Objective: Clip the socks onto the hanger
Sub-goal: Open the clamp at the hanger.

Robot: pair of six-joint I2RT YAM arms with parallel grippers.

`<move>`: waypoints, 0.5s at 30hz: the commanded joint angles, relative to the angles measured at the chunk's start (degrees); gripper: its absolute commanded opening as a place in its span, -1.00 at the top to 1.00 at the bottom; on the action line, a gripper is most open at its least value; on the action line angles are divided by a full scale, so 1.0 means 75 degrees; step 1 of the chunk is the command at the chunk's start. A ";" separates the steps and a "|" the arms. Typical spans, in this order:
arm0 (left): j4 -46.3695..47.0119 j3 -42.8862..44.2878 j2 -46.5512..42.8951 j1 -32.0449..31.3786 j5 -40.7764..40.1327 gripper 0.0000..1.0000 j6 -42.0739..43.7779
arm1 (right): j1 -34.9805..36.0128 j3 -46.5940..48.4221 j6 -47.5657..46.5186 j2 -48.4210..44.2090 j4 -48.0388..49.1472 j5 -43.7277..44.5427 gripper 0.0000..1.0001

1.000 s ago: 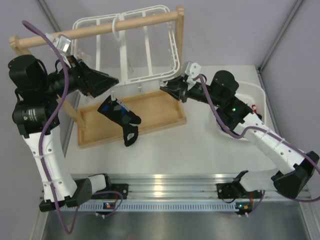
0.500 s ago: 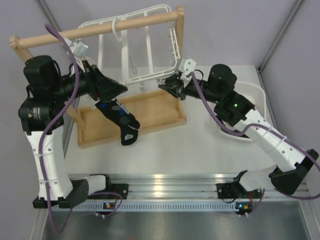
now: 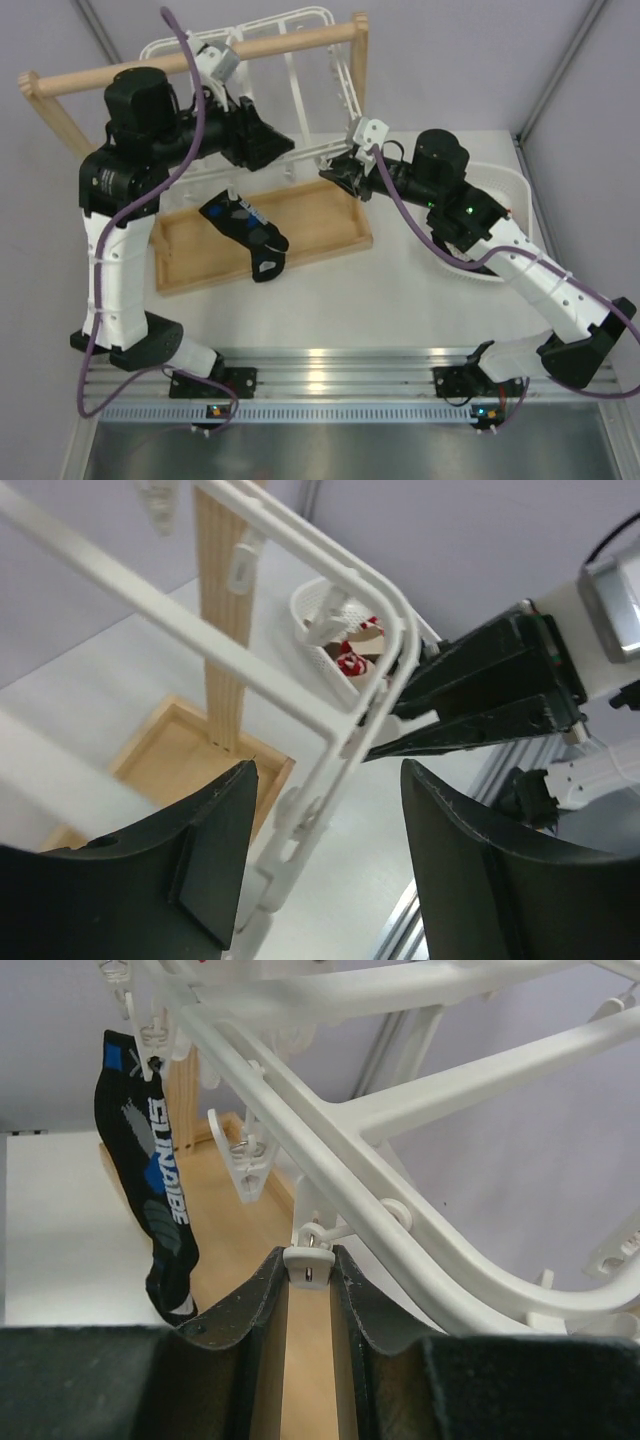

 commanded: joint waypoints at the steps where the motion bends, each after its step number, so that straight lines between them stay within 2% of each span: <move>1: 0.0173 0.0329 -0.0067 -0.1305 -0.0892 -0.28 0.0770 | 0.0112 0.0238 -0.0012 0.0029 0.0178 0.0086 1.00; 4: 0.0033 0.0095 -0.0184 -0.2279 -0.1221 -0.18 0.1029 | 0.0124 0.0238 -0.0012 0.0029 0.0190 0.0097 1.00; 7: -0.0154 -0.0561 -0.0383 -0.2761 -0.1373 -0.15 0.1053 | 0.0112 0.0227 -0.0012 0.0005 0.0190 0.0097 1.00; 12: -0.0483 -0.1101 -0.0442 -0.2881 -0.1677 -0.15 0.1053 | 0.0112 0.0063 -0.0245 -0.0205 0.0178 -0.0160 1.00; 15: -0.0309 -0.1394 -0.0606 -0.2869 -0.2427 -0.14 0.0866 | 0.0124 0.0016 -0.0270 -0.0299 0.0120 -0.0173 1.00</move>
